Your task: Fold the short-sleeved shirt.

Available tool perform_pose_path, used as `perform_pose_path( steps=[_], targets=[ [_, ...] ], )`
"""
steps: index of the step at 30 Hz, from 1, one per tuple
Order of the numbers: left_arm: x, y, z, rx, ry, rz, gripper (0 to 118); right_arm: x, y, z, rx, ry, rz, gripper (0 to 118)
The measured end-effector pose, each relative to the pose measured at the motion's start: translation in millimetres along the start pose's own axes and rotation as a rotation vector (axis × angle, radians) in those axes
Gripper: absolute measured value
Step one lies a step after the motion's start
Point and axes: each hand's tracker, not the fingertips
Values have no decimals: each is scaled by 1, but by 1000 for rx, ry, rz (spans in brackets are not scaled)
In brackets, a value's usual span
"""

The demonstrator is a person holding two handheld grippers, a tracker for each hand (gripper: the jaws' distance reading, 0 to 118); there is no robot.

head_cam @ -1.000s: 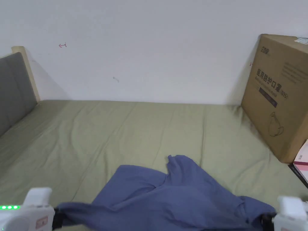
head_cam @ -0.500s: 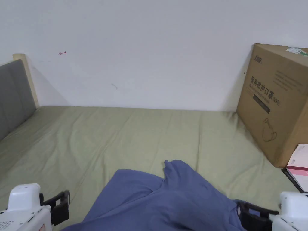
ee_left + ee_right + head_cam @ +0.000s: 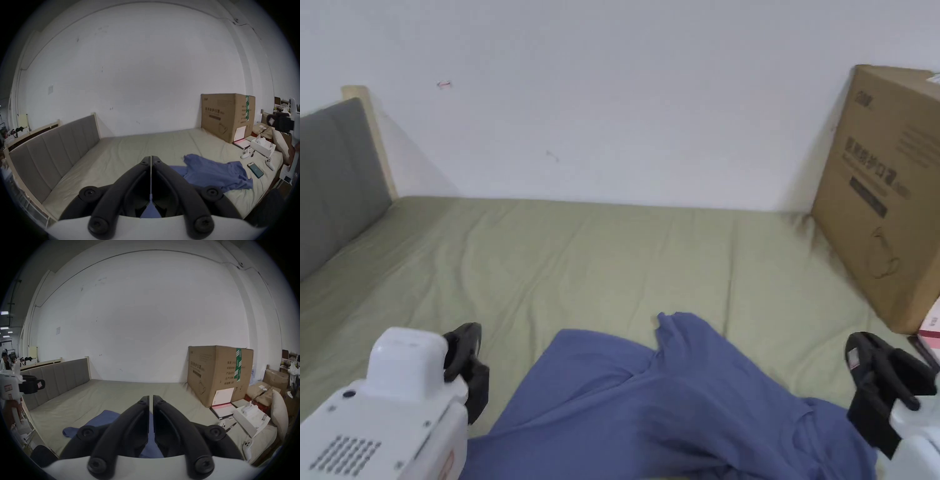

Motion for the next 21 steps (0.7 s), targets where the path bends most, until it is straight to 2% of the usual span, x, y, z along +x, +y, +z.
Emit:
perform_pose_path(
  steps=[4, 7, 8, 9, 10, 11, 13, 17, 18, 20, 21],
  targets=[
    [-41, -16, -37, -216, 43, 22, 1, -3, -11, -6, -28, 9, 8, 4],
    [-76, -49, -74, -427, -27, 74, 1, -4, -23, -18, -82, 20, -5, 4],
    [-84, -62, -83, -456, -49, 88, 5, -5, -26, -23, -97, 20, -8, 4],
    [-82, -70, -87, -500, -36, 79, 39, -7, -30, -28, -113, 18, -9, 4],
    [-86, -84, -96, -541, -5, 59, 81, -8, -33, -32, -133, 22, -10, 4],
    [-88, -96, -106, -588, 15, 36, 105, -8, -36, -36, -145, 25, -11, 4],
    [-92, -118, -119, -617, 1, 33, 99, -12, -41, -46, -169, 29, -2, 4],
    [-91, -153, -152, -742, -9, 86, 100, -16, -48, -65, -215, 35, 5, 4],
    [-88, -161, -159, -766, -14, 93, 98, -18, -49, -69, -224, 34, 7, 4],
    [-80, -175, -170, -814, -33, 102, 84, -20, -52, -77, -244, 36, 12, 4],
    [-80, -184, -175, -840, -57, 114, 84, -20, -53, -82, -256, 34, 13, 4]
  ],
)
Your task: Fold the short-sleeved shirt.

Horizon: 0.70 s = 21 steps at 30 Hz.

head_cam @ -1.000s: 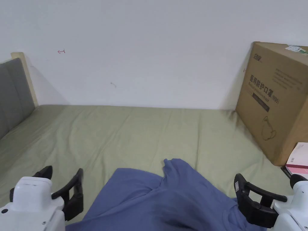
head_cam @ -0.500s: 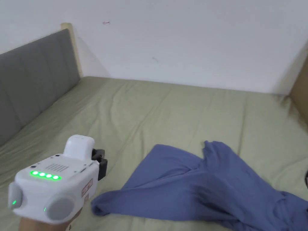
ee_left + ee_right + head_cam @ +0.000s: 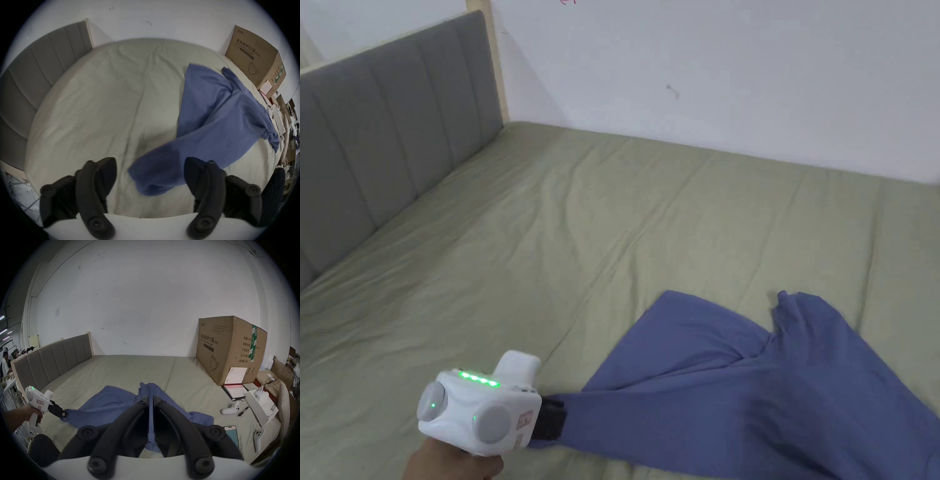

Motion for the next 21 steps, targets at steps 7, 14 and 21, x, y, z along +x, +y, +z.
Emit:
perform_pose_path(
  steps=[7, 14, 21],
  targets=[
    [27, -6, 13, 27, 14, -33, 5, 12, 9, -58, -135, -7, 21, 4],
    [37, -4, 57, 144, -41, -54, 5, 36, 20, -227, -376, 46, 87, 5],
    [39, 8, 63, 152, -59, -25, 5, 49, -11, -382, -545, 42, 179, 118]
  ],
)
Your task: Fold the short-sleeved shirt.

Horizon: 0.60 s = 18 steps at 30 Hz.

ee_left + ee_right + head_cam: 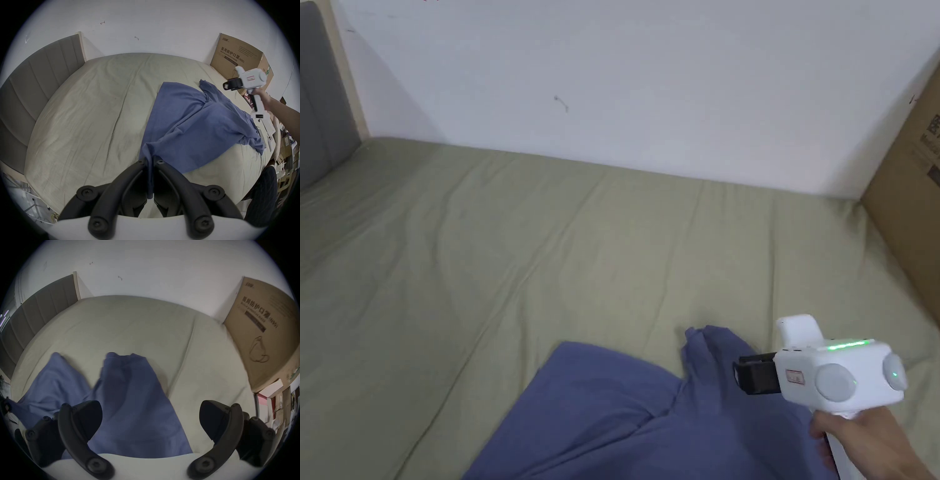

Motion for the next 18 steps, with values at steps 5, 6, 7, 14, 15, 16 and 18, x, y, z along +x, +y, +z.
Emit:
perform_pose_path(
  steps=[5, 6, 7, 14, 15, 16, 18],
  targets=[
    [-3, 5, -10, -14, 15, 9, 5, 15, -17, -44, -164, -67, -112, 101],
    [-3, 5, -12, -19, 21, 3, 5, 17, -25, -44, -207, -42, -152, 86],
    [-3, 5, -14, -21, 26, -4, 5, 17, -33, -41, -209, 24, -191, 80],
    [-2, 6, -19, -11, 37, -14, 5, -3, -36, 9, -70, 40, -98, 4],
    [-2, 7, -19, -7, 40, -15, 5, -3, -34, 21, -52, 69, -110, 4],
    [-3, 7, -18, -2, 36, -14, 5, -3, -31, 39, -10, 77, -115, 4],
    [-5, 11, -12, 16, 36, -7, 5, -2, -26, 87, 100, 92, -113, 4]
  ],
)
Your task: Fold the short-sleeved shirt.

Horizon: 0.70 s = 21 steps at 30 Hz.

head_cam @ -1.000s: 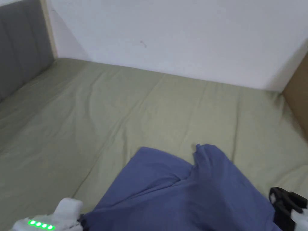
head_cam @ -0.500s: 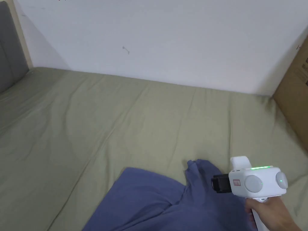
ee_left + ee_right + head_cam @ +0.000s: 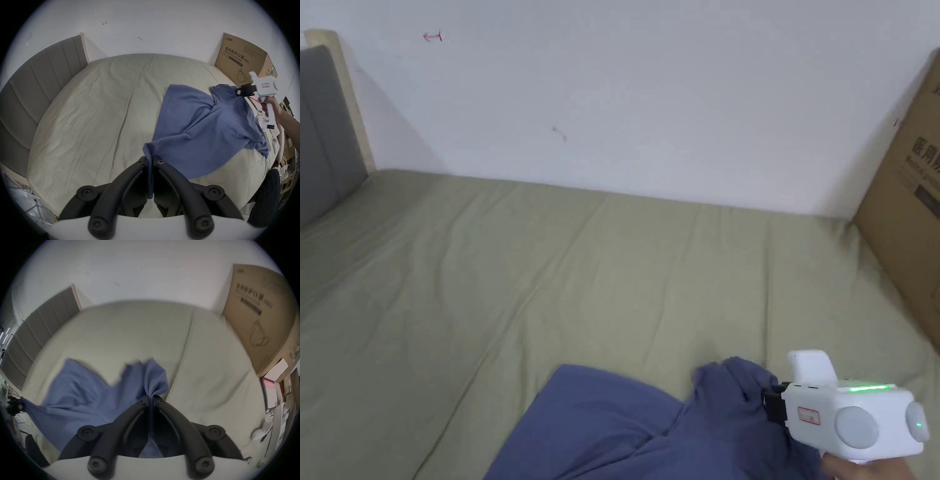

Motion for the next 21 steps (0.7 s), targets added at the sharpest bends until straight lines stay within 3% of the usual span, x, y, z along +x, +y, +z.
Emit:
perform_pose_path(
  steps=[6, 12, 16, 21],
  targets=[
    [-2, 36, 64, 169, -30, 31, 5, -17, 19, 180, 251, 24, 55, 4],
    [16, 77, 168, 415, -23, -4, 5, -19, -1, 341, 491, 16, 4, 4],
    [26, 102, 220, 534, -42, -19, 5, -16, -10, 405, 587, 9, -34, 4],
    [44, 149, 247, 619, -30, -57, 5, -10, 19, 431, 638, -29, 0, 4]
  ],
)
